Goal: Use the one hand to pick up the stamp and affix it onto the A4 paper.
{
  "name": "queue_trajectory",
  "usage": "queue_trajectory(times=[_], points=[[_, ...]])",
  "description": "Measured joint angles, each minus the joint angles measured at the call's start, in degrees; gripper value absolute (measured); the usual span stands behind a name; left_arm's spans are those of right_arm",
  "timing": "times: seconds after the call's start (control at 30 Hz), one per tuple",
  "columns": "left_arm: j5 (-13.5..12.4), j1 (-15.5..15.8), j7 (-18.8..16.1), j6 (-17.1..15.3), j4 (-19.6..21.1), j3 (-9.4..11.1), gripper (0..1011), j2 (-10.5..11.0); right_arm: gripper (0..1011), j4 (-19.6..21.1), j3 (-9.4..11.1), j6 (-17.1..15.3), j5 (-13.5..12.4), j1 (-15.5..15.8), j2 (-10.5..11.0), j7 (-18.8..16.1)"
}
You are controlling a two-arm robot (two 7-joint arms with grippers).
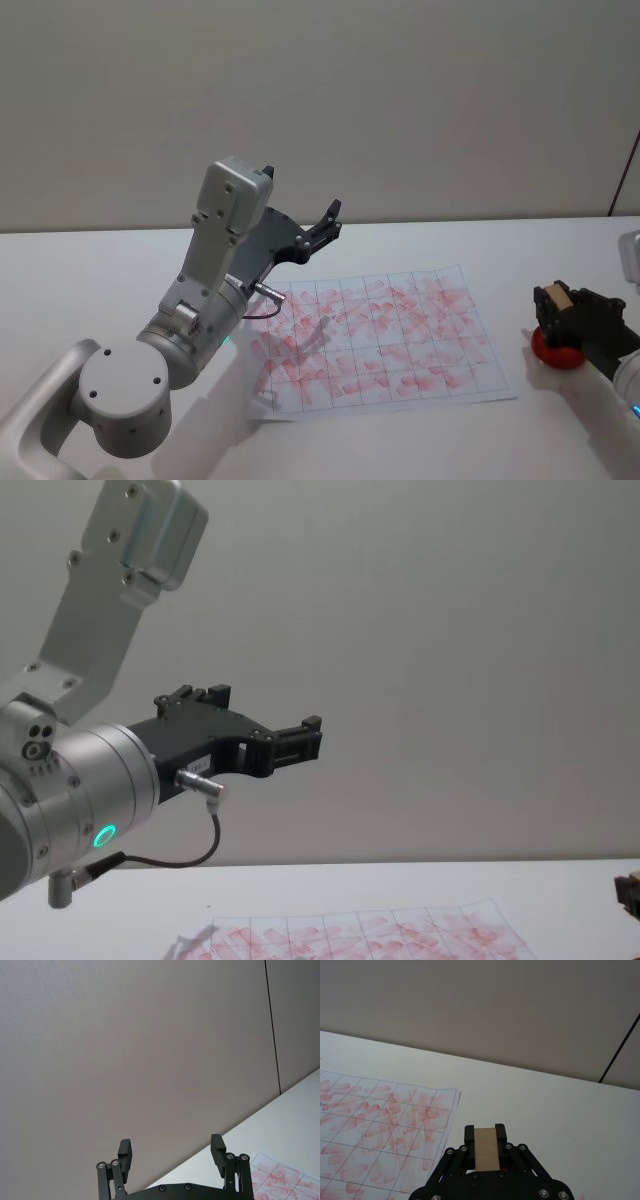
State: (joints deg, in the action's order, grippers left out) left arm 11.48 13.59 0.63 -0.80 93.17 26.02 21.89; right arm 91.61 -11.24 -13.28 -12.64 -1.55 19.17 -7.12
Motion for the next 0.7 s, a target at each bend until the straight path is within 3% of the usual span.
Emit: queue_trajectory(times=[0.7], points=[[0.0, 0.0, 0.0, 0.0, 0.0, 0.0, 1001, 0.0, 220, -3.4, 0.0, -1.6, 0.4, -0.3, -0.5, 0.4]])
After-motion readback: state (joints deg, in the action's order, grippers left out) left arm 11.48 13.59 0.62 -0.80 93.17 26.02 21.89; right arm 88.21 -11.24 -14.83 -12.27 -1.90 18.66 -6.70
